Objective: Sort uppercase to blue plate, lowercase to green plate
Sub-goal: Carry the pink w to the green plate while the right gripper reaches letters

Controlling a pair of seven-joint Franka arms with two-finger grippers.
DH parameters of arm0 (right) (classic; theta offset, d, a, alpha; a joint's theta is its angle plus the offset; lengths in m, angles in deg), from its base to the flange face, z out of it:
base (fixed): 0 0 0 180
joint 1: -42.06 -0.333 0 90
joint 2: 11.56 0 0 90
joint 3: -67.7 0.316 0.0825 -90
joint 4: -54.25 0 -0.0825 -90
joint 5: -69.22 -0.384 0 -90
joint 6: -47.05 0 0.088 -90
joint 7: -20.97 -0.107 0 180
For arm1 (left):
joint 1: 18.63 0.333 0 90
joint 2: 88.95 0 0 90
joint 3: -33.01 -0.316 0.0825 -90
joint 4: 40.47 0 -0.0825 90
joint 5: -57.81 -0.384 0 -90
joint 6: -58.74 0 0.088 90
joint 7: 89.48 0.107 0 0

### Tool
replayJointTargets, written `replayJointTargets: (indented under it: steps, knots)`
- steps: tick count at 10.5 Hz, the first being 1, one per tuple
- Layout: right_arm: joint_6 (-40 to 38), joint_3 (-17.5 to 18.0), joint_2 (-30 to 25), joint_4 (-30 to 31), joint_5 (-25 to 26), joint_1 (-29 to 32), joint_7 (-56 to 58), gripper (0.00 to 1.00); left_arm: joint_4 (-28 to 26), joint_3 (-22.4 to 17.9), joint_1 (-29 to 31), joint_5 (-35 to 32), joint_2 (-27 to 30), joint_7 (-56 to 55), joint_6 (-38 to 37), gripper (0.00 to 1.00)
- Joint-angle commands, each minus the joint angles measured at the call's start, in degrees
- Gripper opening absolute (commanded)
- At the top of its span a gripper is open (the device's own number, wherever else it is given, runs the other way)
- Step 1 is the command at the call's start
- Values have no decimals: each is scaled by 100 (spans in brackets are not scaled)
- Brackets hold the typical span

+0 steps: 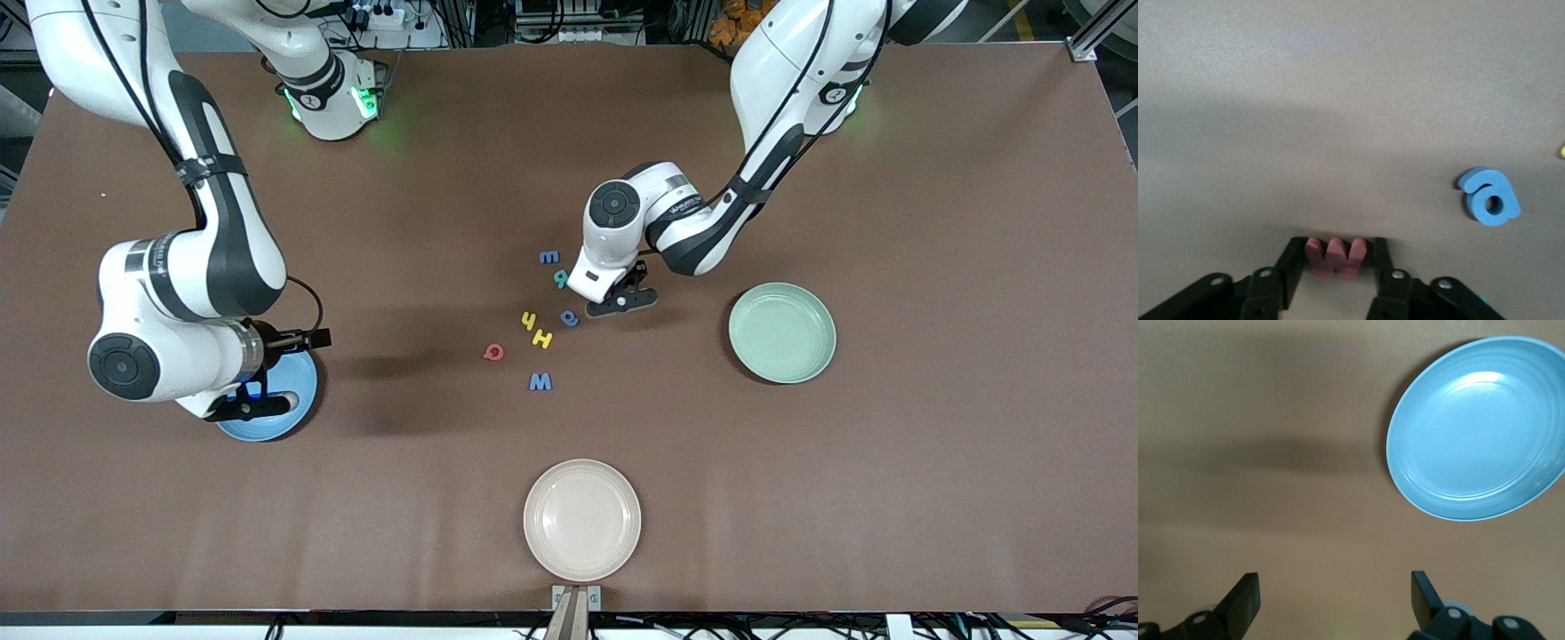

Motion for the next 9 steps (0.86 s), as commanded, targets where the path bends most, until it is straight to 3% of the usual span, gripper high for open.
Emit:
replayJointTargets:
  steps: [1, 5, 9]
  knots:
    - [-12, -8, -121, 142, -107, -85, 14, 100, -26, 75, 63, -97, 0, 46, -161, 42]
    - [14, -8, -113, 186, -107, -76, 31, 100, -9, 75, 89, -97, 8, 63, -309, 29]
    - [32, -8, -113, 195, -107, -76, 40, 100, 27, 180, 220, -53, 61, 168, -494, 27]
